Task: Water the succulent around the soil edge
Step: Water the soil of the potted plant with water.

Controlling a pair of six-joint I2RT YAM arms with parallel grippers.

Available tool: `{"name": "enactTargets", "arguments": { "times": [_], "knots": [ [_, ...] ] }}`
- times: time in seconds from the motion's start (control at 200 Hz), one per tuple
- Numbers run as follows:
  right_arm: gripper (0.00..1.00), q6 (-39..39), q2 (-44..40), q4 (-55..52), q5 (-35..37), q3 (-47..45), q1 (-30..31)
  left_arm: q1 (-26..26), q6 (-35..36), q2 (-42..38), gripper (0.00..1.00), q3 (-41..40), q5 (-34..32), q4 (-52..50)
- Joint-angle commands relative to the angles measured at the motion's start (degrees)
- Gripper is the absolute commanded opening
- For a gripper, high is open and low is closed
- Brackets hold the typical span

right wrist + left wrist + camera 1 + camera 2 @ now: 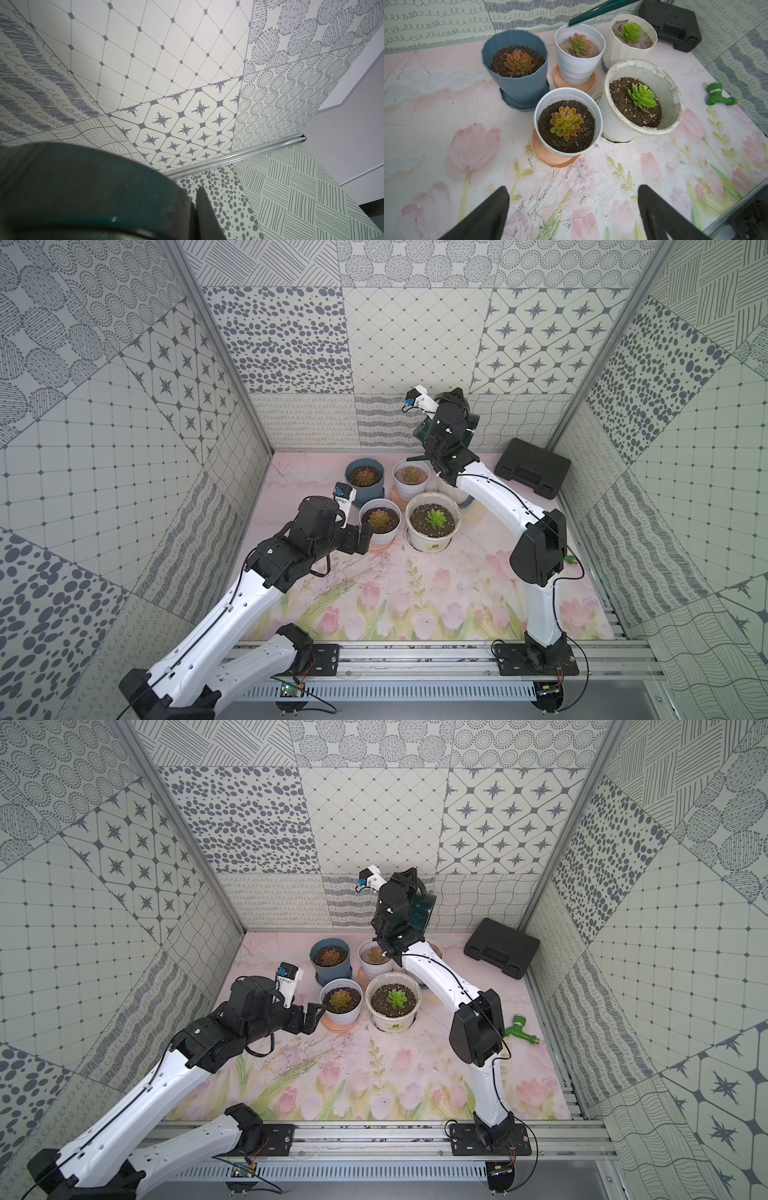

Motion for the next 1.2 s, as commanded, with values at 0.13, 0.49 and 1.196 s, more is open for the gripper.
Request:
{"name": "enactTargets", "arguments": {
  "times": [0.13,0.49,1.196],
  "knots": [
    [0.00,0.1,-2.8,5.6,0.4,-2.8,-1.4,1.1,0.2,-0.1,1.00,-0.1,1.1,1.4],
    [0.00,0.8,-8.0,6.1,0.5,-8.3,-2.0,1.1,-0.1,-0.2,0.99,-0.1,1.8,1.6],
    [0.00,-3.5,-11.2,8.5,-1.5,-14.4,-1.2,1.2,-0.4,-0.9,0.99,-0.2,2.4,1.8]
  ]
}}
